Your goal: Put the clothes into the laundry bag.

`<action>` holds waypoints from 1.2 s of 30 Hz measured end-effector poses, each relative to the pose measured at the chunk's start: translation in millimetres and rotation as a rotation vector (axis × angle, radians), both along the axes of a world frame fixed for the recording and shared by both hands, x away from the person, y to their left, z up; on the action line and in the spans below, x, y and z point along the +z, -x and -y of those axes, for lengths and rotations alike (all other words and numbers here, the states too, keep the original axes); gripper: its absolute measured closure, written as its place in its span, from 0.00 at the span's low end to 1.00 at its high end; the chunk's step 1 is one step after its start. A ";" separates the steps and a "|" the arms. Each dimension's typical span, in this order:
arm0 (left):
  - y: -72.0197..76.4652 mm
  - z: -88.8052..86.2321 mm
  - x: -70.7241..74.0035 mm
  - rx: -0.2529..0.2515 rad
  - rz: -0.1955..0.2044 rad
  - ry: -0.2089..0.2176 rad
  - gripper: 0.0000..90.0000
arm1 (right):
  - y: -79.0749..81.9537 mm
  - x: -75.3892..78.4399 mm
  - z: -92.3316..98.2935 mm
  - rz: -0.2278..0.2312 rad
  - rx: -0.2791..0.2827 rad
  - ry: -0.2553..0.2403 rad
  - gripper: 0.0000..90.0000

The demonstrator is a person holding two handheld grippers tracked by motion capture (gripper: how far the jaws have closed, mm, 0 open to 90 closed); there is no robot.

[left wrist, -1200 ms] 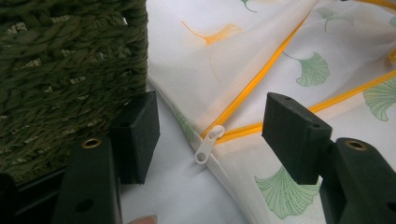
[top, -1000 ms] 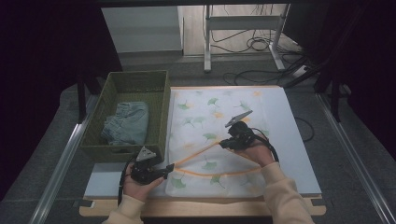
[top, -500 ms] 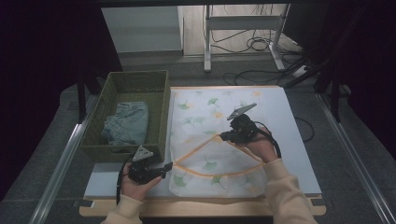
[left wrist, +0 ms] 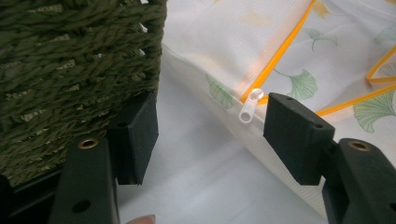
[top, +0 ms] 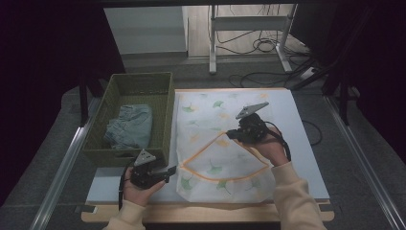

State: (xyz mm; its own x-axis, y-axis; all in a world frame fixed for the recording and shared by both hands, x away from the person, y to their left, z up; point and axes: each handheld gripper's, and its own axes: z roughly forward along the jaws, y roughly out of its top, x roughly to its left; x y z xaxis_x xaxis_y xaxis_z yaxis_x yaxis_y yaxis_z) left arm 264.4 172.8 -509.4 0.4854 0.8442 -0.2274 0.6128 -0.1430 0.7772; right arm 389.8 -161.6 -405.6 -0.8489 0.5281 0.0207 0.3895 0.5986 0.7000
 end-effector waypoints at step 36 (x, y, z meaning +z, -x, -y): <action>-12.7 -5.1 85.7 -0.038 0.077 -0.063 0.32 | -5.6 -9.2 6.7 -0.024 -0.022 0.001 0.98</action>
State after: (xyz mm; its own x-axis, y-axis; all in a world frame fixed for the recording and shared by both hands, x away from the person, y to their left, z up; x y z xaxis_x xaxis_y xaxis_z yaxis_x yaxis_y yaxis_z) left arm 277.1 177.9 -423.8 0.5318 0.8360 -0.1353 0.5443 -0.2150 0.8108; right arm 395.4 -168.4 -414.8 -0.8364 0.5467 0.0405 0.4192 0.5903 0.6898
